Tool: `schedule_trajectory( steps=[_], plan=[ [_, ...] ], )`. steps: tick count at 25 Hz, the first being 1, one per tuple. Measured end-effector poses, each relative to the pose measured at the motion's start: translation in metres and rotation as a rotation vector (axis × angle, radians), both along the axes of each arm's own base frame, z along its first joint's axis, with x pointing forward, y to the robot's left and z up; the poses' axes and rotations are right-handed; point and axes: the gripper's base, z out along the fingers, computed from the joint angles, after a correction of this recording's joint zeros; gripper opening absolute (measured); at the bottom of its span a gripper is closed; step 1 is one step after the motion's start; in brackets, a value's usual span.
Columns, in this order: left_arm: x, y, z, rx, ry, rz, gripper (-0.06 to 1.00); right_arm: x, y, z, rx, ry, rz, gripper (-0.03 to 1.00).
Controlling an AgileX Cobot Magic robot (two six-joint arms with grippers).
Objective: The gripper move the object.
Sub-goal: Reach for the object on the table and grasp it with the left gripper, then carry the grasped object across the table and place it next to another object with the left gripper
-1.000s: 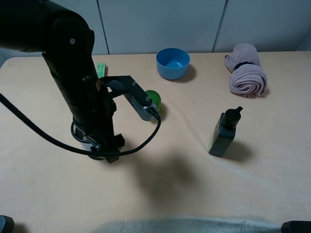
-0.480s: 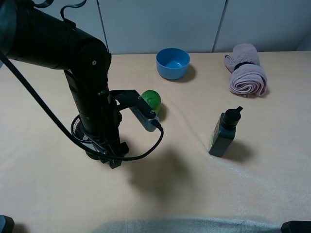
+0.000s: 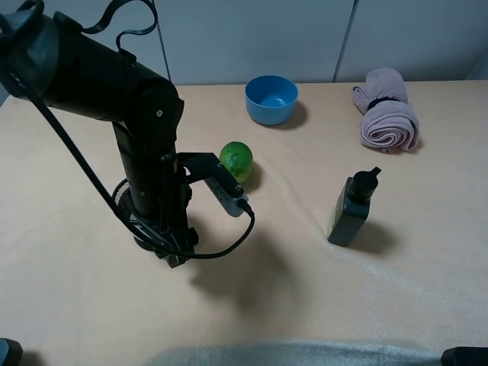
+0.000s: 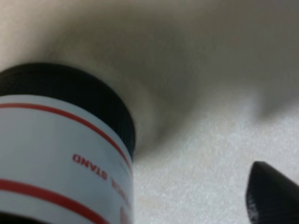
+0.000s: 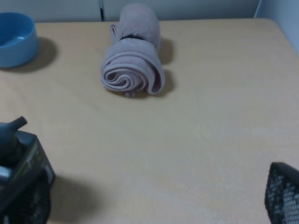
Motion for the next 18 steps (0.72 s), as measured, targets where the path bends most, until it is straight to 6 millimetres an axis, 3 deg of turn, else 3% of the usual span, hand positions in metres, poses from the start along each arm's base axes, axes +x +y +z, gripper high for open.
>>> schedule_trajectory(
  steps=[4, 11, 18],
  plan=[
    [0.0007, -0.0004, -0.0001, -0.004, -0.008, -0.002, 0.53, 0.0, 0.0, 0.0, 0.0, 0.0, 0.0, 0.69],
    [0.0022, -0.0003, 0.0003, -0.004, -0.022, -0.012, 0.11, 0.0, 0.0, 0.0, 0.0, 0.0, 0.0, 0.69],
    [0.0025, -0.0006, 0.0012, -0.004, -0.023, -0.012, 0.11, 0.0, 0.0, -0.0001, 0.0, 0.0, 0.0, 0.69]
  ],
)
